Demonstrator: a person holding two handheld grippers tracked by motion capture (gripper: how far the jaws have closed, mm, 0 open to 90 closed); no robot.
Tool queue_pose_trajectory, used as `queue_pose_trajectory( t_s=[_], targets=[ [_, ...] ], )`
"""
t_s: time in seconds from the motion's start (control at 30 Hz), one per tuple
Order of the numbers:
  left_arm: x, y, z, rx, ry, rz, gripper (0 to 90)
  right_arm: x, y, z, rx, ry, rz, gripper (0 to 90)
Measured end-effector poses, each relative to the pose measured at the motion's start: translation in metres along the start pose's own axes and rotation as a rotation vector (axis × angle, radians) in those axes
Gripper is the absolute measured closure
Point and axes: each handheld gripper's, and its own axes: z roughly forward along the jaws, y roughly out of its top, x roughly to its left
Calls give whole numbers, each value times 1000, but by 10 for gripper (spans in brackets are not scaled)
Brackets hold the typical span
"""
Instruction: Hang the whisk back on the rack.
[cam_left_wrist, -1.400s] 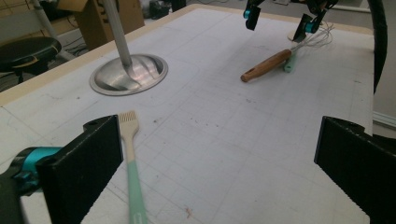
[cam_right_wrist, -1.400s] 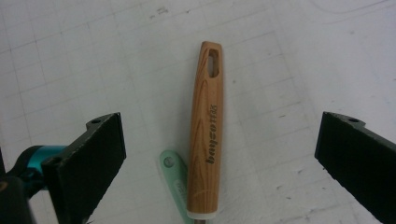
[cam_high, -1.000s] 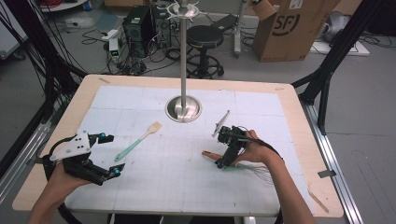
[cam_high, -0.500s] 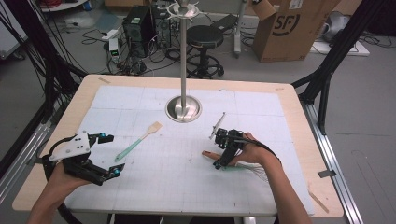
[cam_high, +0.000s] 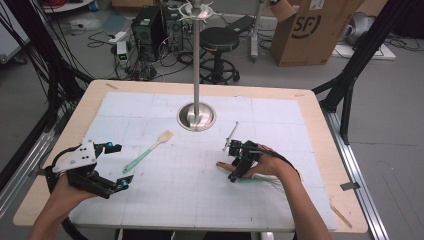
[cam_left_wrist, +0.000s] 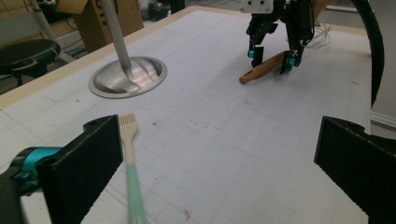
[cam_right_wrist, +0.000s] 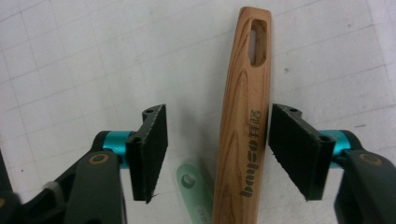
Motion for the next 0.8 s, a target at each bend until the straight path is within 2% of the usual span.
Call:
queue_pose_trajectory(
  t_s=[0.17,0.37,0.5,0.53,0.73,0.77,0.8],
  targets=[
    [0,0,0,2,1,2,17,0,0,0,8,4,2,459],
    [0,0,0,-1,0,0,17,1,1,1,27,-15,-16,532],
    [0,0,0,1,2,2,17,1,1,1,36,-18,-4,574],
    [0,0,0,-2,1,-1,17,1,2,1,35,-7,6,592],
    [0,0,0,-3,2,0,17,1,4,1,46,4,-4,605],
    [1,0,0,-1,2,2,16,3,4,2,49,-1,5,612],
    [1,0,-1,0,2,3,17,3,4,2,51,-10,-7,618]
  ],
)
